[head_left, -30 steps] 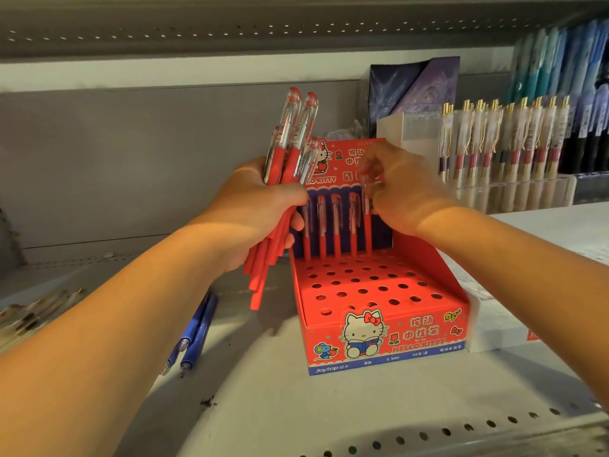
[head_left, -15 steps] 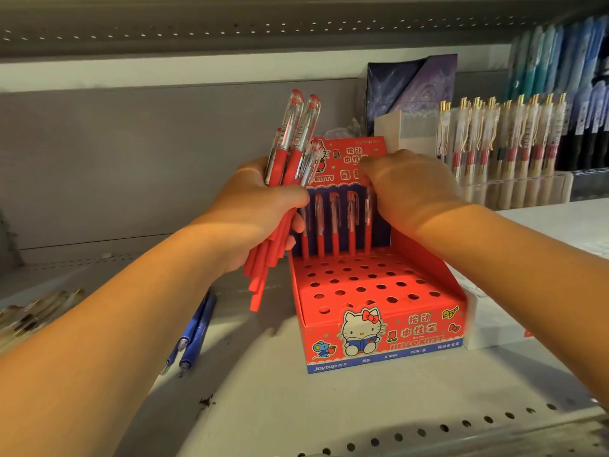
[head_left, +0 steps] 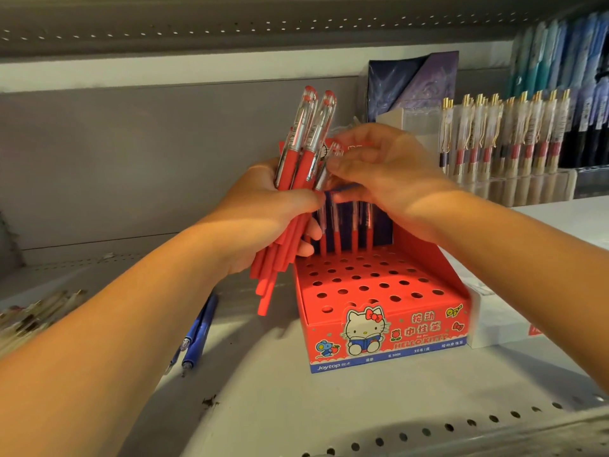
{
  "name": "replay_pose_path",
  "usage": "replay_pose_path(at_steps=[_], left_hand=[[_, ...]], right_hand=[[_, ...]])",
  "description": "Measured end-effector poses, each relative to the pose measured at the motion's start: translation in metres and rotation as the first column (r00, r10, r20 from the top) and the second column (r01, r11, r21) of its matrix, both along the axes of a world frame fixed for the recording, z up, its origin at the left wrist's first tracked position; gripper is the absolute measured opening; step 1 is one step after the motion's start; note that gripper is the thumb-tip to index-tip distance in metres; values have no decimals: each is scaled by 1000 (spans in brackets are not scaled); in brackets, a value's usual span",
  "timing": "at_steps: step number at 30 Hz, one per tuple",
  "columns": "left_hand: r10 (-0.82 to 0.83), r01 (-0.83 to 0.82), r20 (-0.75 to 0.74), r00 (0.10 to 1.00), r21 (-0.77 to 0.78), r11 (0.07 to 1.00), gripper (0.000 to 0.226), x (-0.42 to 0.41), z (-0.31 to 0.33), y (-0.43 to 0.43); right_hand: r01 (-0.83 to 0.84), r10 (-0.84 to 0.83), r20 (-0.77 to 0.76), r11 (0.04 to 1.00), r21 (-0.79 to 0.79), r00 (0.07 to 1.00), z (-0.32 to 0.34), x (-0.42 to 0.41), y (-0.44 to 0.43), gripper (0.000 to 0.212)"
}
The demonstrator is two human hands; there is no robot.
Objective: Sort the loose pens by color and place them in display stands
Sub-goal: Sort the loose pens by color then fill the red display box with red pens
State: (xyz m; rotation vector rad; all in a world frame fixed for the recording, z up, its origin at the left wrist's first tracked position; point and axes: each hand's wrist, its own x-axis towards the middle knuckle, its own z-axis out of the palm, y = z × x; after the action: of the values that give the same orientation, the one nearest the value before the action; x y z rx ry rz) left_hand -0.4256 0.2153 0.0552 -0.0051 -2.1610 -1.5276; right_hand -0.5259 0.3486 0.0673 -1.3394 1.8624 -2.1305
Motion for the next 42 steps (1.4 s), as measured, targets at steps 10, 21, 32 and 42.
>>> replay_pose_path(at_steps=[10,21,32,42], left_hand=[[101,-90,-99,990,109,990,15,-3,4,0],[196,-193,-74,978,57,980,13,-4,4,-2],[206,-204,-49,977,36,978,13,-3,4,0],[180,-179,-34,983,34,983,12,-2,3,0]], right_hand=[[-14,48,182,983,-182,982,12,-3,9,25],[646,-415,-629,740,187,657,3,-22,13,32],[683,-424,-628,689,243,652,2,-33,16,30],[819,-348,-782,467,334,517,3,-25,18,30]])
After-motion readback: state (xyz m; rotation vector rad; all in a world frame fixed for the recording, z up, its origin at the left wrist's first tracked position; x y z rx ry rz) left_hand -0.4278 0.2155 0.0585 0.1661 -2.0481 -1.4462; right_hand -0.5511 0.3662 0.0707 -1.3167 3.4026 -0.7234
